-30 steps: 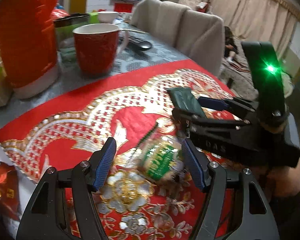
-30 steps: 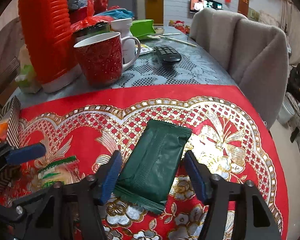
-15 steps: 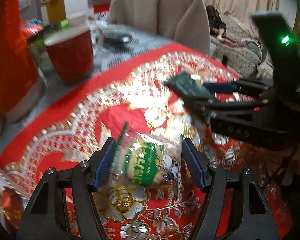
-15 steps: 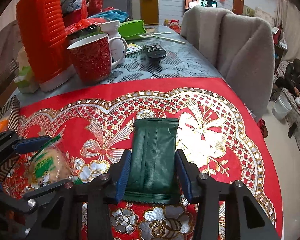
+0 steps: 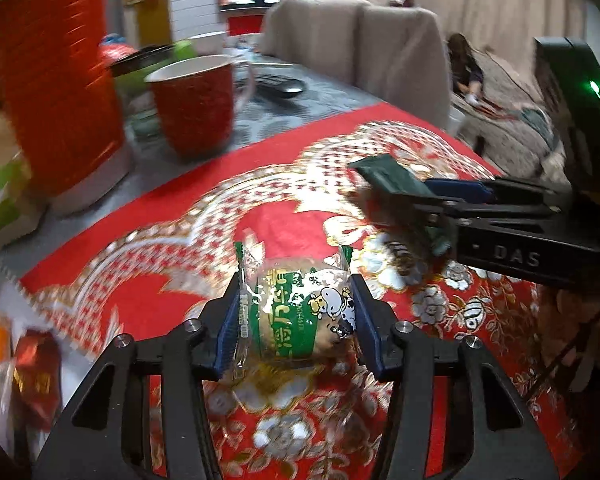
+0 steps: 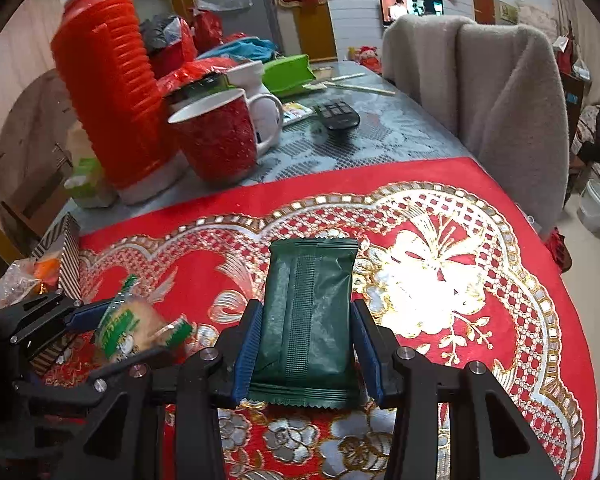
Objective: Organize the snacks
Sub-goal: 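Carry cookie packet with left tool while right tool carries dark green packet over tray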
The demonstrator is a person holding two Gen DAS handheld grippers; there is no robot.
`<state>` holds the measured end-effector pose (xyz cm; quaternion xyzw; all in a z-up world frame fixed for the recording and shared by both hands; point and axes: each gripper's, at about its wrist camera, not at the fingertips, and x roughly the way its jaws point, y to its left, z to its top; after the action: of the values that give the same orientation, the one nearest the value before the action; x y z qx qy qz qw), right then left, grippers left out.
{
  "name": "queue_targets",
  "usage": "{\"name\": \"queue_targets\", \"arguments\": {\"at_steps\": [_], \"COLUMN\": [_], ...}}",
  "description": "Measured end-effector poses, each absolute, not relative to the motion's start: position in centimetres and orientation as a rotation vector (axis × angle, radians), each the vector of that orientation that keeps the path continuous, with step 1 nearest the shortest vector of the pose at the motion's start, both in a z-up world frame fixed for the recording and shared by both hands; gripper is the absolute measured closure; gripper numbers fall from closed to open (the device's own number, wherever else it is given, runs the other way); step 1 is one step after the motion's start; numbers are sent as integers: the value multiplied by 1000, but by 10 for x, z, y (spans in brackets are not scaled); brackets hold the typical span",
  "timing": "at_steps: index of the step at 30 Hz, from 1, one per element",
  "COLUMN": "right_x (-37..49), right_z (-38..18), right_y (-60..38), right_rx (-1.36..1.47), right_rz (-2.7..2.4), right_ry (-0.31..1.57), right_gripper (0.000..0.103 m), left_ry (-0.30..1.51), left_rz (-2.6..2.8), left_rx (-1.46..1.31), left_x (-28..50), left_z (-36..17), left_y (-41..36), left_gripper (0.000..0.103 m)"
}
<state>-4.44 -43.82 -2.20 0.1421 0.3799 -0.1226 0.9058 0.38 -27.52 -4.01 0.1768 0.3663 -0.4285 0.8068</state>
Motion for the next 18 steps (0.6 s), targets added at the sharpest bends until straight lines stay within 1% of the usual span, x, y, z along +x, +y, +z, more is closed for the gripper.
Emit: {"name": "queue_targets", "arguments": {"at_steps": [3,8,13,18], "right_x": [-48,-59,-69,-65], "right_z": [-17,-3,8,1], "right_y": [-435,-423,-399,-378], "right_rx": [312,333,297,228], "right_rz": [-230,-203,-199,-209], "right_ry": [754,702,658,668], "right_gripper": [60,60,60,60], "left_ry": [807,793,744,676], "left_rz": [-888,-821,-732,-614], "left_rx": [318,309,294,248], "left_x": [4,-13,-31,-39], "left_z": [-37,-30,-17,1], "left_y": [-264,-244,-210,-175], "left_gripper": [53,53,53,53]}}
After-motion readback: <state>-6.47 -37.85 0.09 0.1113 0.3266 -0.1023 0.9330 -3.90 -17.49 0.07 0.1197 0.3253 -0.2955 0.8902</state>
